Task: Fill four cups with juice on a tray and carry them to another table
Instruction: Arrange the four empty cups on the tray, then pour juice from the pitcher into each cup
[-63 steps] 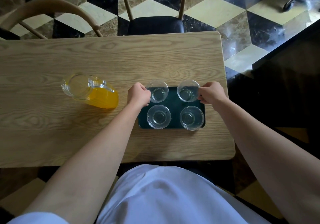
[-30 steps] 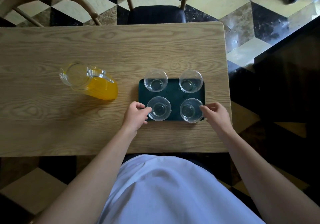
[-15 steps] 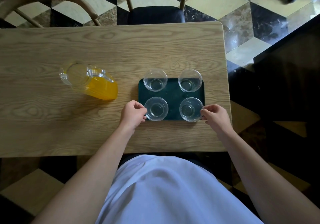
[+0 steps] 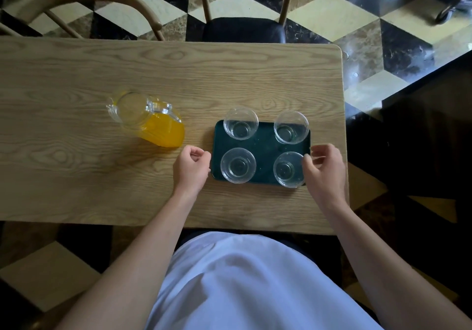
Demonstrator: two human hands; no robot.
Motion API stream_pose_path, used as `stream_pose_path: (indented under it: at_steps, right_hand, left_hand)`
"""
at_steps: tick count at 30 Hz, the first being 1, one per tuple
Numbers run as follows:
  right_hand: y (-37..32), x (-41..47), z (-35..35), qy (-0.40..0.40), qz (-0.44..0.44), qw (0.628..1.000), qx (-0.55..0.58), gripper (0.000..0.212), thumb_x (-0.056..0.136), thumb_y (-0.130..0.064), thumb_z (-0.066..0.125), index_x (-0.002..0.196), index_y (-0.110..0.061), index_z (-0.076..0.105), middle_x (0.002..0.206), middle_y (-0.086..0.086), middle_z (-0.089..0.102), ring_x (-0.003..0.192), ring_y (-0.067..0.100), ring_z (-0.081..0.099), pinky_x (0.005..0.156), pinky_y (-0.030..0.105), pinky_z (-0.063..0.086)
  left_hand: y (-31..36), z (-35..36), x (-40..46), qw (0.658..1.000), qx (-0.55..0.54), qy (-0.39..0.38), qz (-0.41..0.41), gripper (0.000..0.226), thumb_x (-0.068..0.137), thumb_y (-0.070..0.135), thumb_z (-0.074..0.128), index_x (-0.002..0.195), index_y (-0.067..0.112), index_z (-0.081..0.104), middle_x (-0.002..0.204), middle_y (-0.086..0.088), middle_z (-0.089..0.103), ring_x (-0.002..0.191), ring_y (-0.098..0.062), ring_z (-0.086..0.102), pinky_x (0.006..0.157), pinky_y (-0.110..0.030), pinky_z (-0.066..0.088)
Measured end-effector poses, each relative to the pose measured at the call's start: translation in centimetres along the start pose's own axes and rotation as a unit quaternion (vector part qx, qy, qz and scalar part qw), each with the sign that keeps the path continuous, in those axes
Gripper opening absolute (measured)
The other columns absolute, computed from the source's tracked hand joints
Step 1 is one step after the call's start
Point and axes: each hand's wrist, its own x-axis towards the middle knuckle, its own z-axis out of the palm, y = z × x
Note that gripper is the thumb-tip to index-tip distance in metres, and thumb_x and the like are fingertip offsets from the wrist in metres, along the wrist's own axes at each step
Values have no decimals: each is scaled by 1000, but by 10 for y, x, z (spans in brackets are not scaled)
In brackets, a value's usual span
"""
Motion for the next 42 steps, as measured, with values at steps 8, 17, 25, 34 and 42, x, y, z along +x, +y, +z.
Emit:
stream_pose_path:
  at_steps: [8, 17, 25, 34, 42]
  right_hand:
    - [-118, 0, 81, -227, -196, 954, 16, 28, 92, -24, 68, 118, -18, 61, 113, -2, 65, 96, 9, 65, 86, 32, 56]
    - [-200, 1, 162, -287, -221, 932, 4, 57, 94, -64, 51, 118, -14, 65, 115, 4, 70, 104, 20, 65, 92, 46, 54]
    - [-200, 0, 188, -283, -210, 930, 108, 55, 97, -57, 48, 88, -9, 74, 81, 7, 75, 81, 23, 69, 82, 40, 52]
    - [-226, -20, 216, -197, -75, 936, 281, 60, 101, -35, 53, 44, -26, 41, 45, -6, 38, 45, 10, 33, 51, 26, 35]
    - [-240, -25, 190, -197, -83, 908, 361, 36, 91, -25, 51, 59, -9, 43, 52, 4, 30, 48, 15, 25, 56, 39, 22]
  left_hand:
    - [-38, -50, 30, 920, -332, 164, -127, 25, 95, 23, 49, 113, 10, 62, 92, -5, 68, 81, -19, 68, 64, -30, 53]
    - [-22, -91, 72, 880, -462, 71, -82, 45, 102, 33, 25, 136, 22, 53, 136, 2, 57, 124, -10, 54, 101, -31, 41]
    - [-43, -93, 96, 906, -421, 20, -41, 54, 108, 28, 11, 143, 12, 48, 127, 13, 55, 106, 13, 51, 76, 0, 42]
    - [-32, -102, 96, 916, -402, 3, 5, 48, 107, 21, 26, 88, 34, 68, 81, 23, 66, 76, 15, 61, 72, -8, 45]
    - [-31, -118, 87, 930, -352, -56, 90, 47, 105, 31, 29, 118, 3, 64, 110, -12, 71, 118, -25, 62, 103, -43, 48]
